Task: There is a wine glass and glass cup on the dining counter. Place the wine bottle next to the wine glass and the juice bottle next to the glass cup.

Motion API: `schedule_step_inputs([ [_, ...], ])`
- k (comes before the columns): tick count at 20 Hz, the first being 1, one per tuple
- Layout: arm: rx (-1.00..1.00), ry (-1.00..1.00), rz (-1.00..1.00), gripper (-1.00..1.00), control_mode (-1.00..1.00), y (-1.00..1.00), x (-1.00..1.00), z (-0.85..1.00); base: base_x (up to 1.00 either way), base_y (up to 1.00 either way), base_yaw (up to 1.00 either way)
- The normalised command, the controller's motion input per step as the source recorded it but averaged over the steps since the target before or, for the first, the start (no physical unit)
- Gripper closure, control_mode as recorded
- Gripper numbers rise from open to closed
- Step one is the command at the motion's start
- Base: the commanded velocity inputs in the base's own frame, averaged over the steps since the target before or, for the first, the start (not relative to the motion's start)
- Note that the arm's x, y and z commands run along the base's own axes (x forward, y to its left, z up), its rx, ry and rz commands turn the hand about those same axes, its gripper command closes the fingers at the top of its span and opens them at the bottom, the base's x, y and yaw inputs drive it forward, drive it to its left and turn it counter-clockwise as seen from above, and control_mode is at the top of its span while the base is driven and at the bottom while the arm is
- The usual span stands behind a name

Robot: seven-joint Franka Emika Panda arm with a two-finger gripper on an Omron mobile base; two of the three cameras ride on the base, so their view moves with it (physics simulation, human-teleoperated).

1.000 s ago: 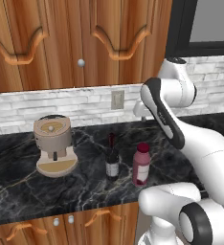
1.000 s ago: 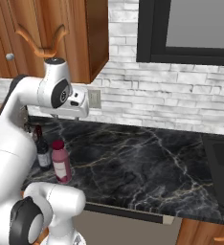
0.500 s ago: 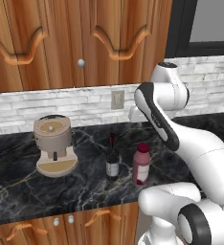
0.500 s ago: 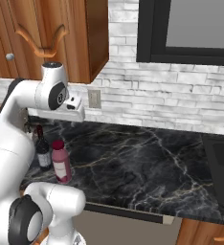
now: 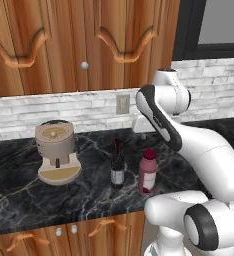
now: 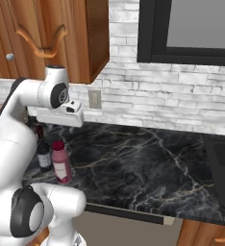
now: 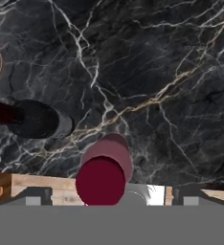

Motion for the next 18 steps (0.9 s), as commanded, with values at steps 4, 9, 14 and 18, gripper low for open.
schedule_step_inputs([
  [4,0.00,0.12,-0.02,-1.00,-1.00,0.05,-0.19,-0.10,0.00,0.00,0.00],
  [9,0.00,0.03,-0.03,-1.00,-1.00,0.01,-0.29,-0.07,0.00,0.00,0.00],
  [14,0.00,0.00,0.00,-1.00,-1.00,0.08,-0.07,-0.19,0.00,0.00,0.00],
  [18,-0.06,-0.01,0.00,-1.00,-1.00,0.15,0.04,-0.26,0.00,0.00,0.00],
])
